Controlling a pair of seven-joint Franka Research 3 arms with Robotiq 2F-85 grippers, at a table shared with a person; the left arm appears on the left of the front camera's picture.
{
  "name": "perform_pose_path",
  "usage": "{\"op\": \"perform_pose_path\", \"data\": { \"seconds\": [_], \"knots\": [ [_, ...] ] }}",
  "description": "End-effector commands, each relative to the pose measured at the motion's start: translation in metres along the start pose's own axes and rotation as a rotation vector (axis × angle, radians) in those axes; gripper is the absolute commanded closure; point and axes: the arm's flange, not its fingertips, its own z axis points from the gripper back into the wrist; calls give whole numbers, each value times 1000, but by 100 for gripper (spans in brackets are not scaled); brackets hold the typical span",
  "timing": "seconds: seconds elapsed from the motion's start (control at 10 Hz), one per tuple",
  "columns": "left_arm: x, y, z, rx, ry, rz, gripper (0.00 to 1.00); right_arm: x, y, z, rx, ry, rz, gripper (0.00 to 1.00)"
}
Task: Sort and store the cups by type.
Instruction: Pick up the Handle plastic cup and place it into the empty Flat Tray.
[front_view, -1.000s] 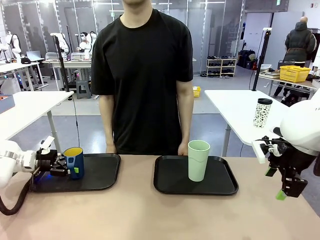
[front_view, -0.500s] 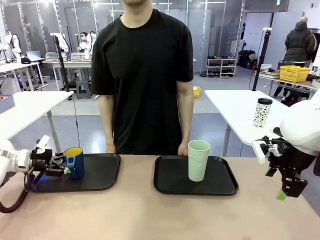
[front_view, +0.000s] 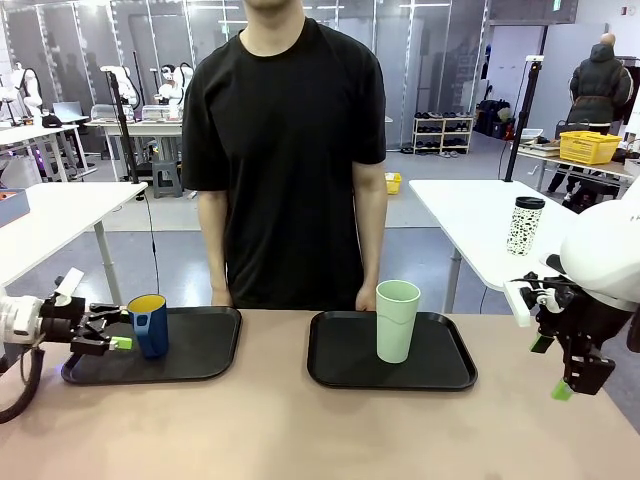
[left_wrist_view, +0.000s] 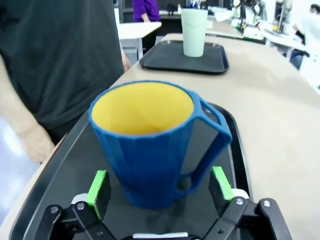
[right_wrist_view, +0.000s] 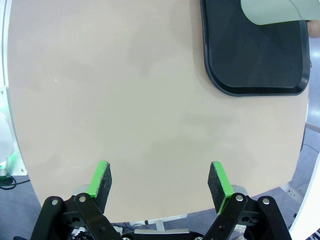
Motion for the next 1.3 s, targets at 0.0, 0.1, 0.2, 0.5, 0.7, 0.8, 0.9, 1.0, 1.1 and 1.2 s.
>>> {"op": "perform_pose_path", "data": {
  "seconds": [0.0,0.1,0.2,0.5,0.7,0.8,0.9,1.0,1.1,1.2],
  "knots": [
    [10,-16,13,12,72,5,0,2,1,-1,-6,14,-20,3],
    [13,-21,24,32,80,-3,0,2,1,-1,-6,14,-20,3],
    [18,-26,34,49,110,-7,0,2,1,-1,-6,14,-20,3],
    [28,-44,54,149,159,-51,0,2,1,-1,-6,14,-20,3],
    [24,-29,57,107,116,-20,0,2,1,-1,-6,14,-20,3],
    [24,-29,57,107,116,-20,0,2,1,-1,-6,14,-20,3],
    [24,-29,57,107,116,-20,0,2,1,-1,-6,14,-20,3],
    [24,-29,57,107,116,-20,0,2,1,-1,-6,14,-20,3],
    [24,-29,57,107,116,-20,0,2,1,-1,-6,14,-20,3],
    [24,-29,57,107,116,-20,0,2,1,-1,-6,14,-20,3]
  ]
}}
